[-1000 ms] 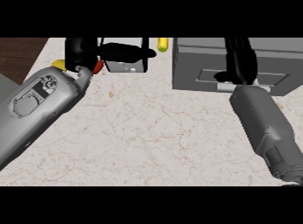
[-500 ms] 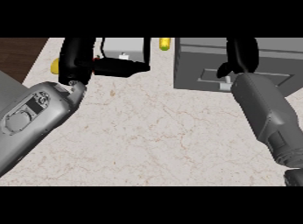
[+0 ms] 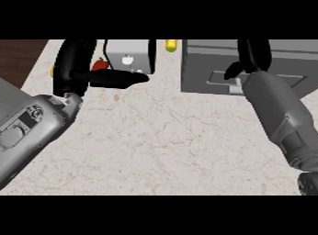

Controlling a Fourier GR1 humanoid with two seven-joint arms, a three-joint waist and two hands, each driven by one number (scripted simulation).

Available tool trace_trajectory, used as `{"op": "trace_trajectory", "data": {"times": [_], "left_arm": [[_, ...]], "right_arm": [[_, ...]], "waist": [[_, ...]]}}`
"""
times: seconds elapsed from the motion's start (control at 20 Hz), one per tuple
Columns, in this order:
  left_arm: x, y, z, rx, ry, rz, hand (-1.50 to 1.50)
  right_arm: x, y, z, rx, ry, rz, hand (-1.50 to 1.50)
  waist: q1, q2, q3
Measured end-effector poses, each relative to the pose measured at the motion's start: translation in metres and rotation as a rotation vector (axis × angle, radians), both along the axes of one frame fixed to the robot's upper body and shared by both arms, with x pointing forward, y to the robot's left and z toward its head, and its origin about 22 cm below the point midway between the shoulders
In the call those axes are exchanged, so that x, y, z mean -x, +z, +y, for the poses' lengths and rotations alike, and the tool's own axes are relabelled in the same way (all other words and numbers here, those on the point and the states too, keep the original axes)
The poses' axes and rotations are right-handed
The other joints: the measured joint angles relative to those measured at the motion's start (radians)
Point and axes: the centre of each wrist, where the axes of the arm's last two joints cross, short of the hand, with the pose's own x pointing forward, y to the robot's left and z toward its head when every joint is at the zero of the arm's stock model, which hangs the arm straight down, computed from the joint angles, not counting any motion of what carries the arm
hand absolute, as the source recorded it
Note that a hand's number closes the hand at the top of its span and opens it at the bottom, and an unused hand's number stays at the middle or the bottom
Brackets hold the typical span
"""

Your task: Pick up the can, place it into the drawer and close the drawer

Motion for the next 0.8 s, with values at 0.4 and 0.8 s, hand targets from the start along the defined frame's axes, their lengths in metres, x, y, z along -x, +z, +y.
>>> {"op": "trace_trajectory", "data": {"times": [0.4,0.8], "left_arm": [[0.004,-0.006,0.004,0.006,0.015,0.008,-1.5],[0.011,-0.019,0.022,0.009,0.036,0.012,-1.5]], "right_arm": [[-0.004,0.009,0.021,-0.264,0.114,-0.022,-1.5],[-0.01,0.025,0.037,-0.596,0.187,-0.018,-1.5]], "waist": [[-0.015,-0.002,0.003],[-0.023,-0.005,0.002]]}}
